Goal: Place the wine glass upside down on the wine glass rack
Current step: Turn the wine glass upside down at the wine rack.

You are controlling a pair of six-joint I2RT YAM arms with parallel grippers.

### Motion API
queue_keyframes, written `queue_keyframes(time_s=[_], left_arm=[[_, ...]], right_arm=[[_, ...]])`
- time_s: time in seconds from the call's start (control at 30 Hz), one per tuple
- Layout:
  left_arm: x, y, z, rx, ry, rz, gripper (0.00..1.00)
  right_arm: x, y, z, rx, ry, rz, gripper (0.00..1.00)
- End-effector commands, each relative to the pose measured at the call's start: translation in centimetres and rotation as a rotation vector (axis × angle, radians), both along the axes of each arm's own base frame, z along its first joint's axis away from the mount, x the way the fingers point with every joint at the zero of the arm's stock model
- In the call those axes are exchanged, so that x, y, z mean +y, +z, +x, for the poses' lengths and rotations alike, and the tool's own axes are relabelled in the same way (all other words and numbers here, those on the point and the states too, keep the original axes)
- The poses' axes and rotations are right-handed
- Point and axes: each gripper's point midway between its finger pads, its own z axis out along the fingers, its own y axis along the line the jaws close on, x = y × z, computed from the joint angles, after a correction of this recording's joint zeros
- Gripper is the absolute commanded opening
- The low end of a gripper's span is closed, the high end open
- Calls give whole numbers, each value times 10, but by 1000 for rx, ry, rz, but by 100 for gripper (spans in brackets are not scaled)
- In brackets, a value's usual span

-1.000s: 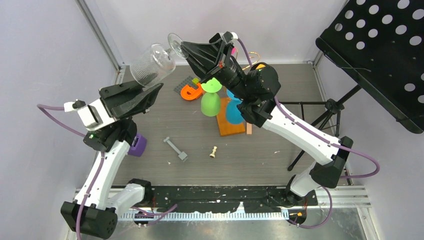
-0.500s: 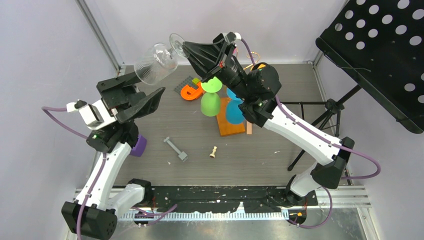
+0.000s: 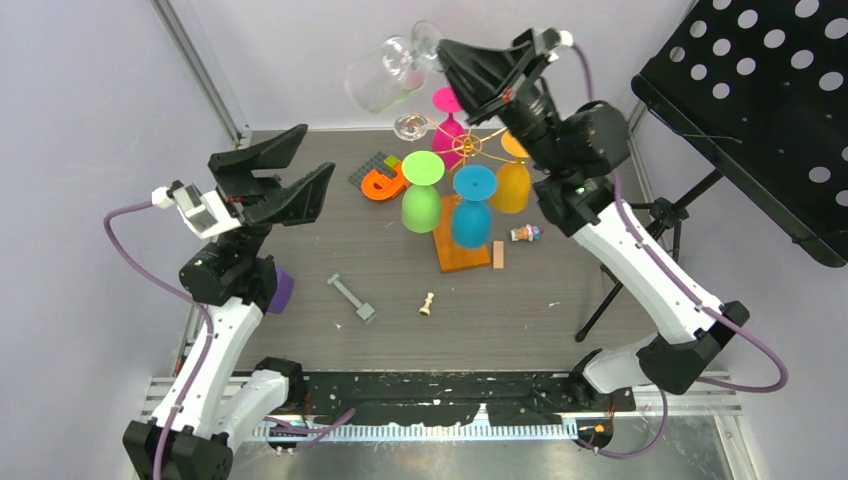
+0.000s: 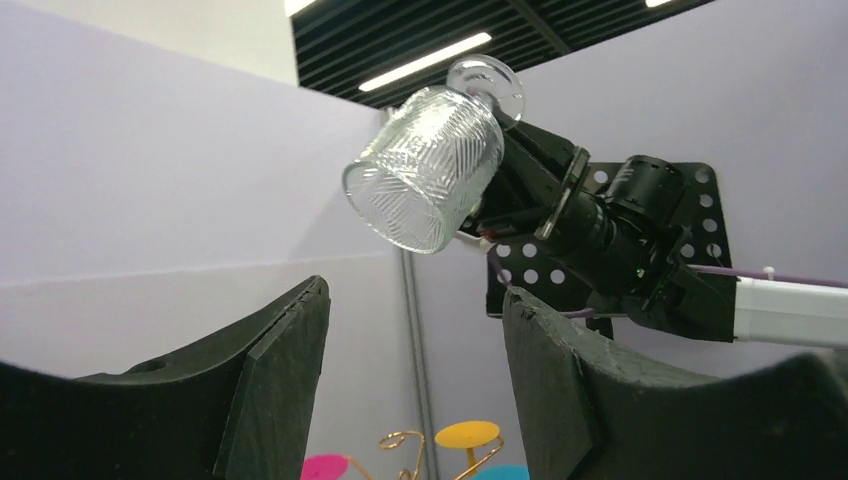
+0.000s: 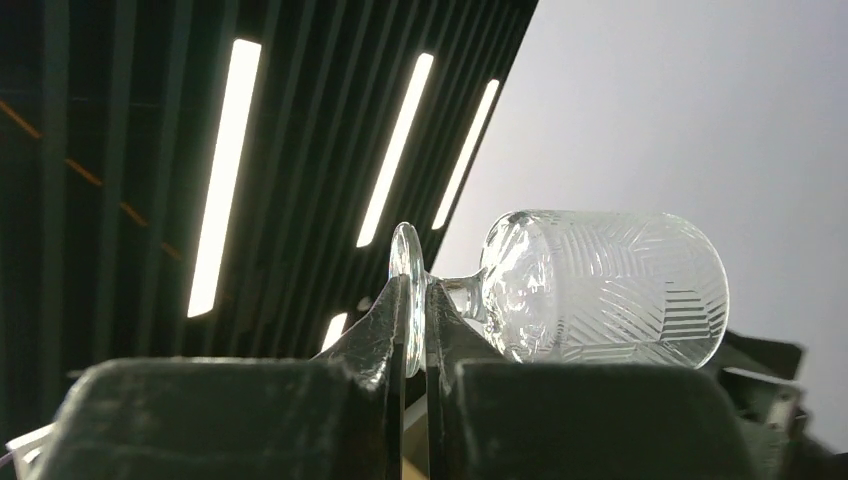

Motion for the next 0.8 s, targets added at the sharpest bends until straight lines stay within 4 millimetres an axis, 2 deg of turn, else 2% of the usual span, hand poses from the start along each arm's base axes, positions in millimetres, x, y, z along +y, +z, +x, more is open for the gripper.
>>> queue_keyframes(time_s=[0.0, 0.17, 0.3, 0.4, 0.43, 0.47, 0.53, 0.57, 0.6, 0.77], left_arm=[[22, -6, 35, 253, 125, -92, 64], [29, -19, 51, 394, 241, -38, 57], [33, -25, 70, 586, 307, 27, 50], [34, -36, 88, 744, 363, 111, 46], [34, -49, 95, 827, 379, 153, 43], [35, -53, 98, 882, 393, 180, 43], [36, -64, 106, 981, 417, 224, 43], [36, -72, 107, 1026, 418, 249, 43], [33, -80, 110, 1065, 410, 284, 43], [24, -120, 115, 1246, 367, 405, 46]], right_arm=[[-49, 11, 8, -127, -197, -88, 6], [-68, -37, 69, -103, -353, -333, 6], [-82, -64, 109, -112, -471, -502, 6], [-94, -68, 132, -166, -589, -620, 6], [-100, -70, 140, -185, -633, -676, 6], [-104, -71, 147, -190, -665, -704, 6], [-112, -85, 164, -174, -722, -825, 6], [-115, -81, 171, -221, -769, -869, 6], [-119, -90, 177, -194, -782, -911, 6], [-135, -95, 204, -227, -903, -1045, 6]])
